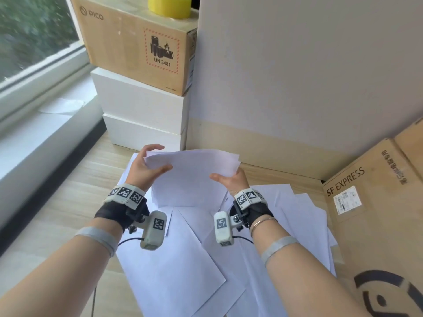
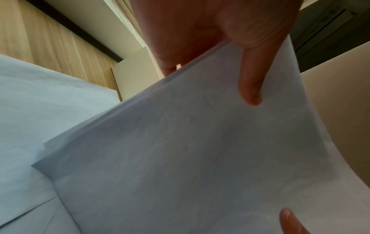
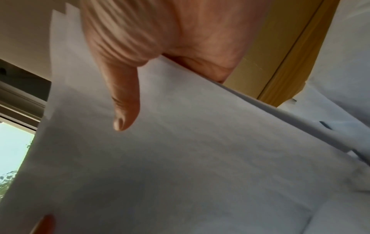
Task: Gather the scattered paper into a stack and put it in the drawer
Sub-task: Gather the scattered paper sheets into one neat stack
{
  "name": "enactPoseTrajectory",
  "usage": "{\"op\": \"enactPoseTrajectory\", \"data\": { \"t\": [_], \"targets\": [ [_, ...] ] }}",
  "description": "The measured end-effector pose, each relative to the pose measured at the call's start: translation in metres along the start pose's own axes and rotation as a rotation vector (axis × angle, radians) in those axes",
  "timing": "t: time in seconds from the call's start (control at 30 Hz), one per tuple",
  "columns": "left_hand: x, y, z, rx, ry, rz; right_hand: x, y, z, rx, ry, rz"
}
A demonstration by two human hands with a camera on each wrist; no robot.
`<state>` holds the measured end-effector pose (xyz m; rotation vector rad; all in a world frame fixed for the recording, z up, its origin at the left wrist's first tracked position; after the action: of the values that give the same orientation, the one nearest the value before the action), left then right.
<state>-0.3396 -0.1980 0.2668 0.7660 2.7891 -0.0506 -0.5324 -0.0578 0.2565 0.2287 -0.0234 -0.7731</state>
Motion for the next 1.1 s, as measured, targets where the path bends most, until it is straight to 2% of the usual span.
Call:
{"op": "enactPoseTrajectory", "data": {
  "t": [0.13,0.23,0.3,0.4,0.53,0.63,0.7,0.83,0.97,1.1],
  "targets": [
    [0.008,-0.002,0.026,-0.159,0.179,0.043,0.006,0.004,-0.017,0.069,-0.052,-0.002],
    [0.015,0.003,0.054,-0.340,0.047,0.028,0.013,0.007,-0.037,0.122,-0.088,-0.001],
    [0.018,0.004,0.064,-0.400,-0.089,0.011,0.019,0.009,-0.044,0.144,-0.093,-0.002],
    [0.023,0.001,0.061,-0.360,-0.229,0.003,0.023,0.006,-0.047,0.133,-0.078,-0.039],
    [0.020,0.000,0.066,-0.379,-0.180,-0.008,0.020,0.004,-0.053,0.135,-0.141,-0.079],
    [0.024,0.007,0.075,-0.451,-0.104,0.013,0.022,0.010,-0.071,0.212,-0.069,-0.061],
    [0.028,0.009,0.076,-0.448,-0.148,-0.014,0.024,0.012,-0.081,0.272,-0.036,-0.079],
    [0.032,0.002,0.059,-0.359,-0.287,-0.046,0.019,0.004,-0.075,0.184,-0.067,-0.104],
    [0.036,-0.007,0.047,-0.294,-0.347,-0.022,0.013,-0.010,-0.065,0.127,0.056,-0.097],
    [0.050,0.001,0.060,-0.370,-0.286,0.060,-0.003,-0.015,-0.077,0.204,0.190,-0.053]
  ]
}}
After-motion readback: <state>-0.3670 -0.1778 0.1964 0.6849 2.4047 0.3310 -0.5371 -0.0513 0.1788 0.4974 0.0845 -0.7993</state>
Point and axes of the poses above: each hand's wrist, its own y-axis away from the middle knuckle, its own x-axis out of the palm, z = x × y, the point moved 3 cm from there along -y, towards the middle knuckle, and after that the axes turned 10 degrees about -y, right-handed, at the moved point
